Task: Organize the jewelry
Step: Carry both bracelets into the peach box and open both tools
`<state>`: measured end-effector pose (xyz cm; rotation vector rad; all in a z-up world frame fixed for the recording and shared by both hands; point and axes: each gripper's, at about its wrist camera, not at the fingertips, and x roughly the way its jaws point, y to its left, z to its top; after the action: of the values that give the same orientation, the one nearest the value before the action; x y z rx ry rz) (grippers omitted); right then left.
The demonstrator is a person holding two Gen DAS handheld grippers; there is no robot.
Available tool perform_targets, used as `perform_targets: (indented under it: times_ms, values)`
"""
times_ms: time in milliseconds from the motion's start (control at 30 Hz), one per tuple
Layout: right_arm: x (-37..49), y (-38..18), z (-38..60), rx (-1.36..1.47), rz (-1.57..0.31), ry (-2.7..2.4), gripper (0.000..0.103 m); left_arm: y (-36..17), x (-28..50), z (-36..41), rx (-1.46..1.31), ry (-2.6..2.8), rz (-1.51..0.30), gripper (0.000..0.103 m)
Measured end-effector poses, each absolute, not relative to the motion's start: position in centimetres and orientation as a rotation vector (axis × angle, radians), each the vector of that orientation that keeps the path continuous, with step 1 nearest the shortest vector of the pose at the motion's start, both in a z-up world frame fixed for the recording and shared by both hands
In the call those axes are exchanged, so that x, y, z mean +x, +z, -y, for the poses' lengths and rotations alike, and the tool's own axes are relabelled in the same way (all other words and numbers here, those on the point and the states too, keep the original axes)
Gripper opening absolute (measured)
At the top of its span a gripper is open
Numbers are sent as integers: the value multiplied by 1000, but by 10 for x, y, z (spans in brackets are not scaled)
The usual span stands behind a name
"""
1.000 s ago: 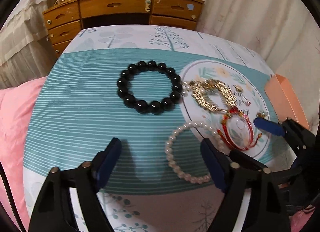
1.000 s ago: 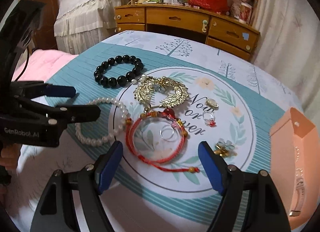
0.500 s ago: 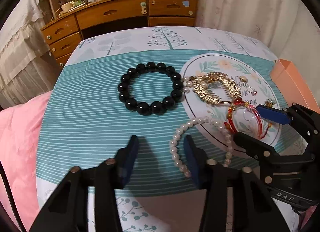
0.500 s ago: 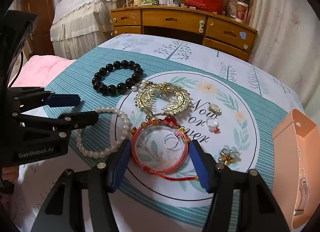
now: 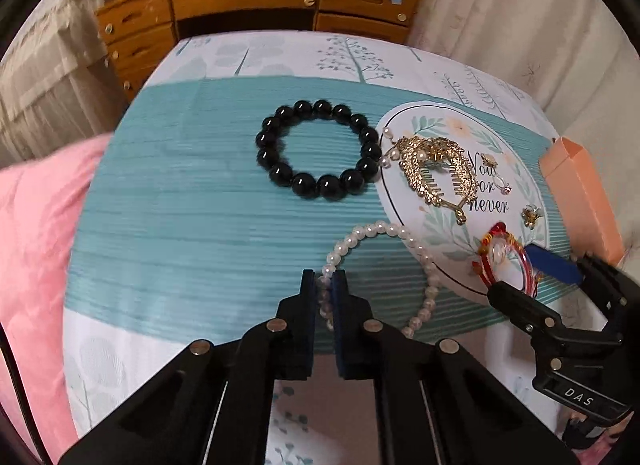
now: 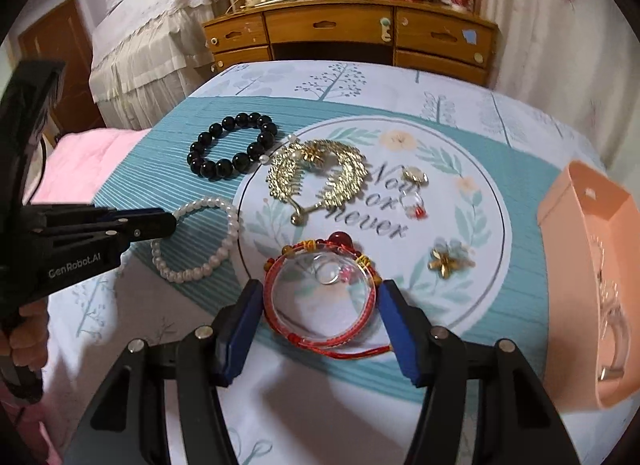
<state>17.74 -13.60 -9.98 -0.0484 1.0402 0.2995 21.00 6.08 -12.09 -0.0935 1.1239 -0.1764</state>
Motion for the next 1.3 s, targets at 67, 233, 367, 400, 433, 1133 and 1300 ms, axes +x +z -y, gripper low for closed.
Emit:
perform_targets:
  times_ms: [67,233,367,400,433,1133,1300]
  values:
    - [174,-99,142,-11,-1055,299,60,-120,206,-65,-132,-193,-1145,5]
    - [164,-91,157,37,-1070,252,60,-107,190,-65,-128,-198,-1128,5]
    - [154,-75,169,66,-1048,240,60,-82,175,-62,-139,-232,-1090,5]
    - [151,-70,172,69,-1035,238,60,-77,172,-60,-133,-237,-1079,5]
    - [148,-64,174,70,-1022,238,60,-69,168,-57,-124,-238,-1063,5]
    - [112,21,248,103,-822,187,60,60,133,49,-11,-430,-796,6]
    - [108,22,278,143,-814,140,60,74,138,89,11,-508,-757,6]
